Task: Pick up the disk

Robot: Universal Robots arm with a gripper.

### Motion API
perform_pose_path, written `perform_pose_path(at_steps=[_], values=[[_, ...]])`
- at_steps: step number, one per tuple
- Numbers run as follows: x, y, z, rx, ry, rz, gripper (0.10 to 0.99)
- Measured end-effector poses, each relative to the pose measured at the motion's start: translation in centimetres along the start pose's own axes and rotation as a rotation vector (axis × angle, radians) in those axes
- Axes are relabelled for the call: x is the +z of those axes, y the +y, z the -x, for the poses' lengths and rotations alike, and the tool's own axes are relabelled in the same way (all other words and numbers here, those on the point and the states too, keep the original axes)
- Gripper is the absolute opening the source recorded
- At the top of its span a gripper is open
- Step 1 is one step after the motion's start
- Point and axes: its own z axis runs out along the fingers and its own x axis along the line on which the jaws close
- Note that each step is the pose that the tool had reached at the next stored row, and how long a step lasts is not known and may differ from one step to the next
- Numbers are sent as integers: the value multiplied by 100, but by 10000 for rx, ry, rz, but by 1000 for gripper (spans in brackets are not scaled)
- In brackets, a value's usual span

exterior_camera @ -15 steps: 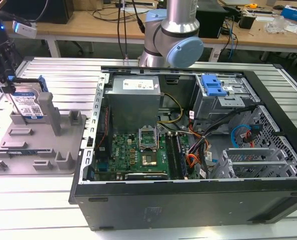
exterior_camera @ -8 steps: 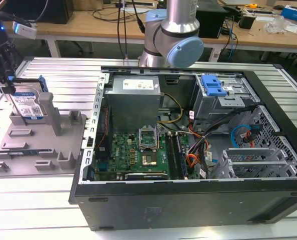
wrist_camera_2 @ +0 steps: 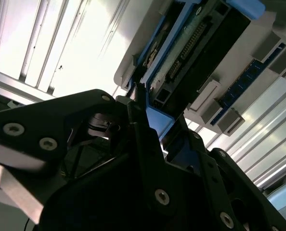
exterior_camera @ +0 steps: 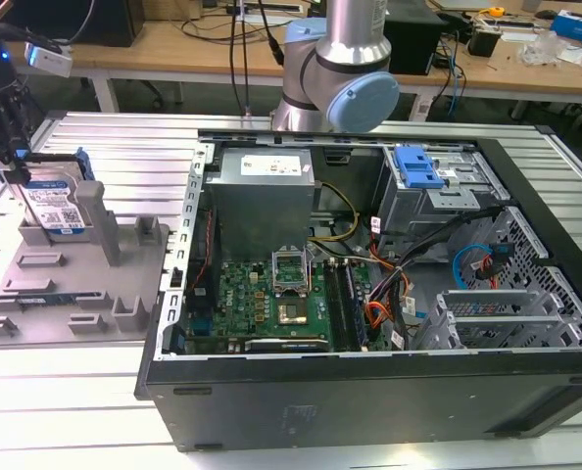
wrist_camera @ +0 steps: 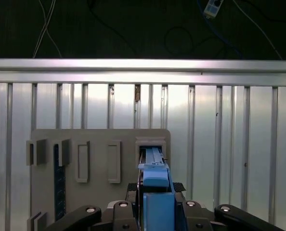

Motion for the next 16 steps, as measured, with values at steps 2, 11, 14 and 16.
perform_pose_path(at_steps=[2,11,14,16], values=[[0,0,-1,0,-15,-2,369],[-17,1,-6,0,-121,-25,369],[-50,2,-8,1,-120,-24,369],[-102,2,-12,0,-121,-25,369]])
